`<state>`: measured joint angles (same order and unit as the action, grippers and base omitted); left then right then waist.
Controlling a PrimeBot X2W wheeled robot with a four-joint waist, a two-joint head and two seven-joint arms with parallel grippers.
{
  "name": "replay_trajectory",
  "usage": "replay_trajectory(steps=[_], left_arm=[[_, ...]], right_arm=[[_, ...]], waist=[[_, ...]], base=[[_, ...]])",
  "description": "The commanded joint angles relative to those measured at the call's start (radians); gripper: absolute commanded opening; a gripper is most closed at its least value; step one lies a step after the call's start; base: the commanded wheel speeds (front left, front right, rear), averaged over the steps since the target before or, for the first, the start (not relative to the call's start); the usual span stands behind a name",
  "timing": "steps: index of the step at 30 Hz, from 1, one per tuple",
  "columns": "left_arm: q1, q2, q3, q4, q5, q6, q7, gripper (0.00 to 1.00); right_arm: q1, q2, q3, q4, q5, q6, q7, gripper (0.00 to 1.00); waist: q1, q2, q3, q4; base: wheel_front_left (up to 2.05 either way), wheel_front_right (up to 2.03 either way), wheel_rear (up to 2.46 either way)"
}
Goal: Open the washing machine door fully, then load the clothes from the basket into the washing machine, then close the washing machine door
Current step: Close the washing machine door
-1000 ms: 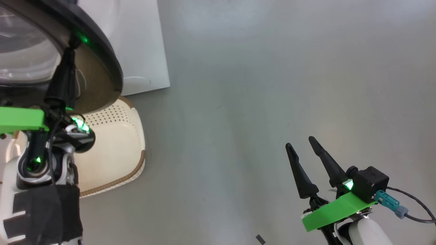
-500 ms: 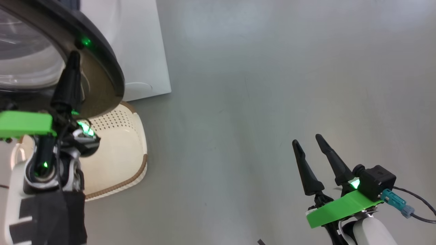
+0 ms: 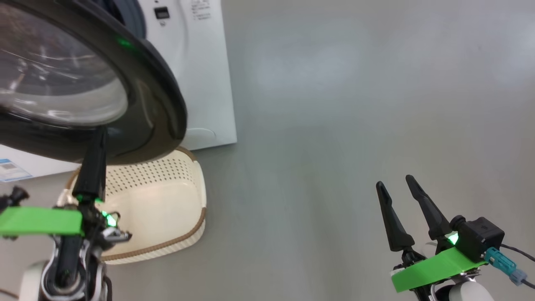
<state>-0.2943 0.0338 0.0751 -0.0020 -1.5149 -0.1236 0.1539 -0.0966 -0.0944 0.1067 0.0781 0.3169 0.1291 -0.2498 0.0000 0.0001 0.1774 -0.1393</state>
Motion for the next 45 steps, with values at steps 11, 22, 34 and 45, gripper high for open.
replay_trajectory(steps=[11,22,34,45], left_arm=[[0.189,0.15,-0.128,-0.106,0.266,-0.007,-0.358,0.0],[0.274,0.144,-0.092,-0.033,0.86,-0.007,-0.415,0.0],[0.323,0.106,-0.14,0.016,1.142,-0.007,-0.416,0.0],[0.324,0.114,-0.203,0.102,1.169,-0.007,-0.416,1.0]], right_arm=[[0.051,-0.025,0.034,-0.055,-0.006,0.002,-0.012,1.0],[0.085,-0.023,0.044,-0.054,-0.004,0.002,-0.012,1.0],[0.086,-0.021,0.042,-0.046,-0.001,0.002,-0.012,1.0],[0.091,-0.008,0.032,-0.05,-0.008,0.002,-0.012,1.0]], waist=[[0.0,-0.0001,-0.14,0.107],[0.0,-0.0001,-0.183,0.149],[0.0,-0.0001,-0.184,0.16],[0.0,-0.0001,-0.178,0.164]], base=[[0.0,0.0,0.0],[0.0,0.0,0.0],[0.0,0.0,0.0],[0.0,0.0,0.0]])
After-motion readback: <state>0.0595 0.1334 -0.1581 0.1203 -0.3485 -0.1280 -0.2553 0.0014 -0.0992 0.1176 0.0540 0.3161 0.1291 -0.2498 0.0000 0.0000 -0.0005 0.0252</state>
